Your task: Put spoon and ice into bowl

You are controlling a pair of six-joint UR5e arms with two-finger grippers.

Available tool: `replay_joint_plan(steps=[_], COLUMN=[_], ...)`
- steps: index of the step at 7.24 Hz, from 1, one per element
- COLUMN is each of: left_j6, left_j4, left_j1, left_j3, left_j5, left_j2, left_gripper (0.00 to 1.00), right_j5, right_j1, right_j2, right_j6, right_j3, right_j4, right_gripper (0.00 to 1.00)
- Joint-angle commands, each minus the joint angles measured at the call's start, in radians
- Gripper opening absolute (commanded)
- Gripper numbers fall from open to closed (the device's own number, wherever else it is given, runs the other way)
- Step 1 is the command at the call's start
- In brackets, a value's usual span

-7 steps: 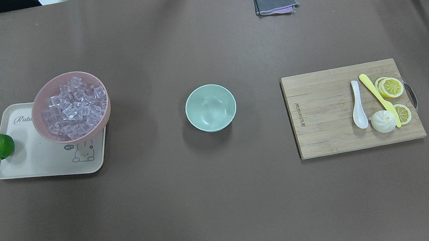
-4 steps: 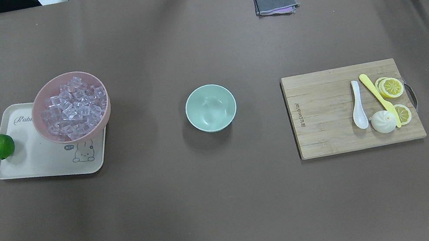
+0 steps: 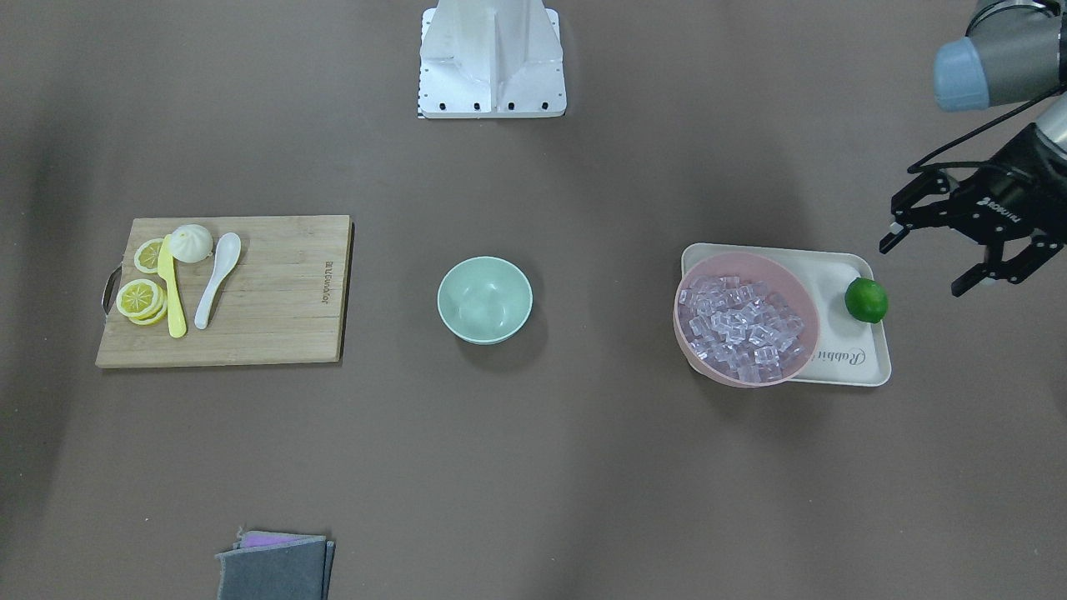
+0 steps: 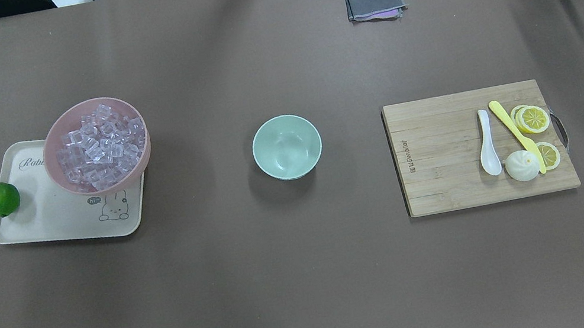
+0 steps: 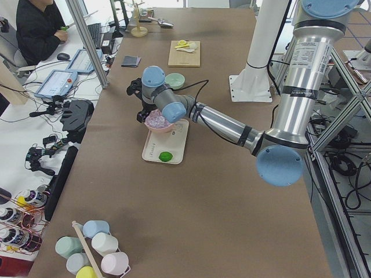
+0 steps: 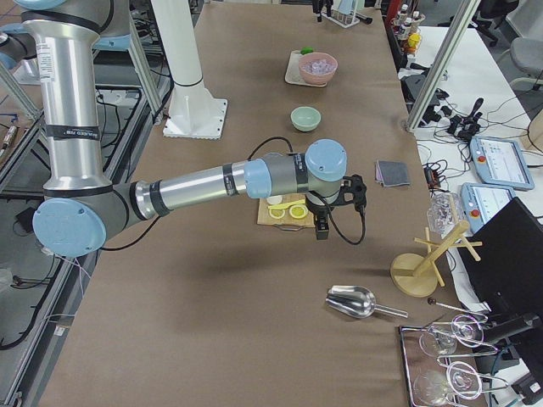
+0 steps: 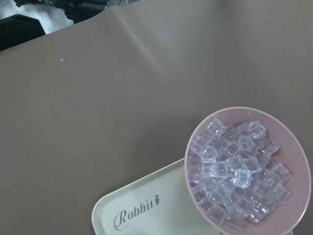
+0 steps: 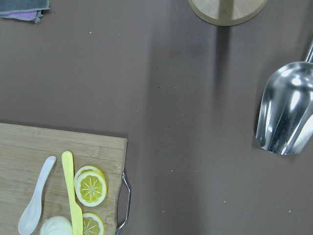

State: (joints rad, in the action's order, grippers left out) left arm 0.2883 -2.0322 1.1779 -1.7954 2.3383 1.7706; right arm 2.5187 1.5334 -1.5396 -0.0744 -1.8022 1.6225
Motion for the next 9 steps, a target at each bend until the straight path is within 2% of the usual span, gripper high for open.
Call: replay_joint_plan(steps=[1, 2, 4, 7, 9], left_j6=[0.075, 0.133, 0.140, 0.138, 0.141], left_j4=[-0.092, -0.121, -0.125, -0.172, -0.220], left_j1=[-0.127, -0.194, -0.277, -0.293, -0.294], left_j3=[0.011, 0.036, 0.057, 0.100, 0.143], left_j5=[-0.111, -0.120, -0.224, -0.229, -0.229], left_j2=[0.016, 0.053, 0.079, 0.076, 0.078], left_gripper=[0.98, 0.98, 0.97, 0.97, 0.97], right_j5=[0.017, 0.021, 0.008, -0.066, -0.101], right_j1=[-0.019, -0.038, -0.080, -0.198, -0.257], right_j2=[-0.013, -0.005, 0.018, 0.018, 0.019], right_j6=[-0.048, -0.056, -0.204, -0.448, -0.524], right_j3=[0.012, 0.008, 0.006, 0.007, 0.006], right_j4=[-0.079, -0.079, -0.105, -0.264, -0.321], right_gripper=[1.00, 1.00, 1.00, 1.00, 1.00])
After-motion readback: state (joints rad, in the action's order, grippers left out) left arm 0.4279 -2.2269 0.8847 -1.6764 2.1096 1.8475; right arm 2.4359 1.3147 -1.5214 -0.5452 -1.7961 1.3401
